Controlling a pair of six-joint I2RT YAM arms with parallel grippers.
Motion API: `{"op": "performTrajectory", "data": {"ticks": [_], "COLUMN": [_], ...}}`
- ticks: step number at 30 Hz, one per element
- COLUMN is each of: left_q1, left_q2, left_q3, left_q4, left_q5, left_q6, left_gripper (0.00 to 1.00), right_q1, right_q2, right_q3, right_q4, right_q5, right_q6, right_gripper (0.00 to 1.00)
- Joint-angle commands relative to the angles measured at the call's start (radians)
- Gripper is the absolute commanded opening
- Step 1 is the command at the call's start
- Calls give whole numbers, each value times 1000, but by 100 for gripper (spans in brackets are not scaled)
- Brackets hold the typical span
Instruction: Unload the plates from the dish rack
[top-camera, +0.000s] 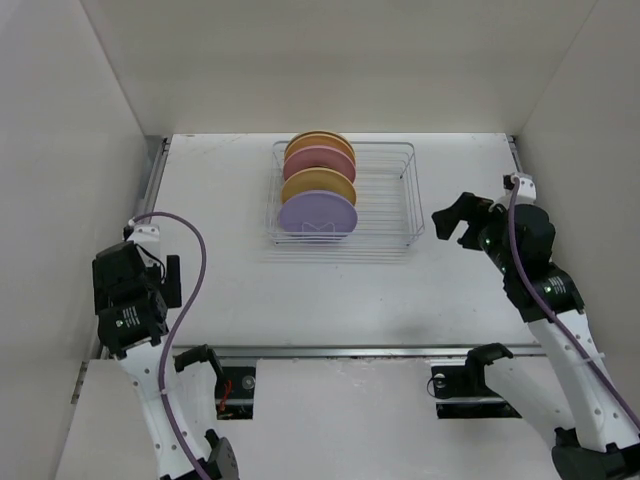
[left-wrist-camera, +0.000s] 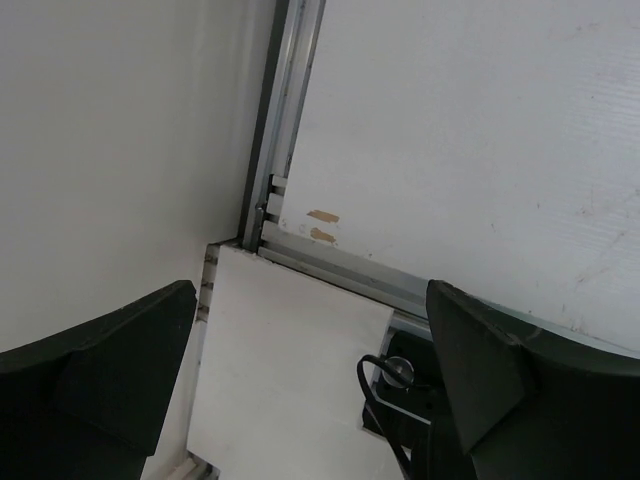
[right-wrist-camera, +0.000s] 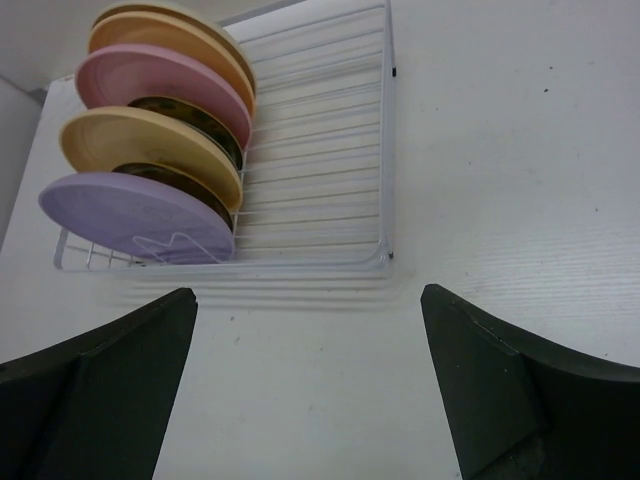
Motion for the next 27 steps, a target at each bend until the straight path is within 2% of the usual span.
{"op": "performTrajectory", "data": {"ticks": [1,2,6,9,10,11,12,13,14,15,16,17,18,19,20,23,26,27], "left_q1": [2,2,2,2,2,2,2,-14,-34,-63,-139,-176,-208,-250,-265,-310,-324,-334], "left_q2": [19,19,54,171,217,270,397,470,545,702,781,855,925,1043,1090,1196,1222,1237], "left_q3": [52,52,89,168,258,315,378,520,600,685,771,938,1013,1079,1168,1212,1161,1129], "left_q4": [-12,-12,-49,-59,-76,-85,-98,-123,-137,-157,-182,-238,-262,-280,-289,-257,-188,-141], "left_q5": [-30,-30,117,310,426,485,542,590,630,630,615,587,587,596,596,596,618,627], "left_q6": [-79,-79,41,92,108,108,108,93,29,-4,-28,-48,-67,-102,-120,-154,-188,-200], "left_gripper": [100,100,100,100,100,100,100,100,100,100,100,100,100,100,100,100,100,100], "right_q1": [19,19,28,54,72,126,158,192,226,285,308,331,350,382,394,430,454,467], "right_q2": [13,25,135,285,332,382,492,552,614,680,799,844,879,934,958,1019,1045,1057], "right_q3": [10,27,119,240,279,320,402,447,493,609,668,714,745,791,817,880,906,906], "right_q4": [33,34,55,41,28,11,-27,-48,-71,-139,-169,-183,-183,-174,-174,-190,-201,-201], "right_q5": [-21,-36,-61,-102,-102,-80,-64,-41,-12,-1,11,11,11,11,11,-39,-41,-32], "right_q6": [-11,-23,-86,-157,-222,-258,-299,-337,-391,-419,-436,-454,-471,-489,-525,-568,-586,-586], "right_gripper": [100,100,100,100,100,100,100,100,100,100,100,98,95,92,83,73,61,61]}}
